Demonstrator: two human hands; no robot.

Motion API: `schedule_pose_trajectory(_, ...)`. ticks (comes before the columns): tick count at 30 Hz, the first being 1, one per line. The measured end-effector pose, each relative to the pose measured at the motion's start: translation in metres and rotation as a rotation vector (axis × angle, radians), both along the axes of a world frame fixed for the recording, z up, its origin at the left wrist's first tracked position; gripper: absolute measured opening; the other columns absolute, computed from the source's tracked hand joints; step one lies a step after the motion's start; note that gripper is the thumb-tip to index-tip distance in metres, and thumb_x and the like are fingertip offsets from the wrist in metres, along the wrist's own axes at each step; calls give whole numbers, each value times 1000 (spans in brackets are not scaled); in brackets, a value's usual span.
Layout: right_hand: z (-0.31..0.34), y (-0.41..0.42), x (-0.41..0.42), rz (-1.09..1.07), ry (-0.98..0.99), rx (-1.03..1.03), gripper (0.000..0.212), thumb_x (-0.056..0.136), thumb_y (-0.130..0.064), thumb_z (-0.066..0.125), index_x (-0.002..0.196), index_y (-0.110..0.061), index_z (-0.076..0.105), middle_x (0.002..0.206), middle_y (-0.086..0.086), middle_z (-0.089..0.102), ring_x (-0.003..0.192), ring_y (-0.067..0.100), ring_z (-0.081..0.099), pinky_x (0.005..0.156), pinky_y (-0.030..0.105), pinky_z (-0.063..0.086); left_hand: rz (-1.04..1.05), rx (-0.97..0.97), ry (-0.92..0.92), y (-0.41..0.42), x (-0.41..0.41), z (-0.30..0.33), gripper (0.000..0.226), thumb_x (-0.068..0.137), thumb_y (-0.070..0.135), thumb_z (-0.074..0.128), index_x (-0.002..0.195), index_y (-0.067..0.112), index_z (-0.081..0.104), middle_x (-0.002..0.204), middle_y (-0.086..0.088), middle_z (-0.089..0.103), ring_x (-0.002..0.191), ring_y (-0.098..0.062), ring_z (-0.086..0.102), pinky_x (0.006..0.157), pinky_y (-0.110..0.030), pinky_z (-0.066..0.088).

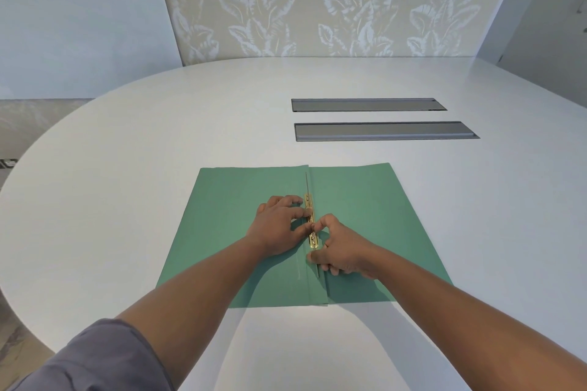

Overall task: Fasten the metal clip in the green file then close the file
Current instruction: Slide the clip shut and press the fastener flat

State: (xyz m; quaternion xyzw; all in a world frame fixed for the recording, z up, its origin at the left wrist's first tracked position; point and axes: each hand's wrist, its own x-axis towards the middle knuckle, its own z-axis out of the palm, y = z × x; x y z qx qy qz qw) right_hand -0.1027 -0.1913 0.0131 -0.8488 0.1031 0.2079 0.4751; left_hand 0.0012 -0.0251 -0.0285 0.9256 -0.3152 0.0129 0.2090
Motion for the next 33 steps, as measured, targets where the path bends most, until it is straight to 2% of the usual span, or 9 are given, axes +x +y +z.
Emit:
schedule_pose_trajectory(4, -7, -5, 6, -96, -115, 55, 35, 87, -24, 73, 106, -33, 45, 64, 1, 62, 45, 12, 50, 42, 24, 37, -7, 1, -1, 0, -1, 0, 53, 89, 72, 44, 129, 43, 64, 146, 13, 48, 136, -19, 35, 106, -45, 28)
schedule_pose_trajectory(8, -11, -12, 23, -191, -344, -26, 20, 89, -27, 73, 102, -28, 57, 70, -4, 60, 50, 2, 52, 49, 21, 43, -7, 9, -14, -1, -2, 0, 52, 90, 70, 42, 129, 43, 64, 147, 14, 48, 136, -19, 34, 106, -45, 27)
schedule_pose_trajectory(10, -10, -12, 33, -222, -388, -21, 19, 89, -24, 72, 104, -26, 61, 73, -3, 64, 56, 6, 59, 54, 27, 50, -7, 17, -22, -2, -3, 0, 49, 93, 68, 40, 129, 44, 63, 147, 15, 48, 135, -19, 34, 105, -45, 27)
schedule_pose_trajectory(13, -13, -11, 47, -267, -392, 19, 18, 91, -18, 68, 109, -19, 65, 71, -2, 66, 60, 12, 65, 62, 37, 59, -7, 22, -27, -2, -3, 0, 43, 95, 63, 40, 129, 46, 61, 146, 16, 49, 133, -19, 34, 103, -44, 28)
schedule_pose_trajectory(17, -18, -10, 62, -313, -394, 76, 22, 95, -10, 64, 116, -11, 67, 68, -2, 67, 50, 6, 64, 49, 22, 54, -7, 19, -27, -2, -3, 0, 43, 93, 64, 40, 126, 46, 62, 145, 16, 49, 133, -19, 34, 101, -43, 28)
schedule_pose_trajectory(22, -18, -13, 77, -317, -430, 93, 12, 93, -15, 71, 104, -18, 73, 62, -7, 67, 49, 6, 63, 50, 23, 53, -1, 33, -33, -2, -3, 1, 43, 94, 65, 40, 125, 45, 63, 145, 15, 50, 133, -20, 35, 102, -45, 29)
schedule_pose_trajectory(26, -18, -14, 87, -301, -414, 99, 5, 92, -11, 72, 95, -15, 74, 57, -12, 68, 46, 2, 60, 47, 18, 50, -3, 27, -37, -2, -3, 0, 45, 94, 64, 40, 127, 44, 63, 146, 15, 50, 133, -20, 35, 102, -44, 29)
schedule_pose_trajectory(30, -17, -18, 96, -325, -386, 74, 8, 92, -10, 71, 85, -11, 72, 61, -7, 66, 47, 5, 58, 45, 19, 49, -1, 17, -23, -2, -4, 1, 45, 94, 64, 41, 129, 44, 62, 146, 16, 50, 133, -19, 34, 103, -44, 28)
schedule_pose_trajectory(33, -16, -22, 104, -347, -340, 63, 7, 91, -8, 72, 84, -6, 71, 64, 0, 65, 51, 11, 57, 44, 22, 48, -2, 12, -17, -2, -3, 1, 45, 94, 63, 41, 129, 45, 62, 146, 16, 50, 133, -19, 33, 102, -43, 27)
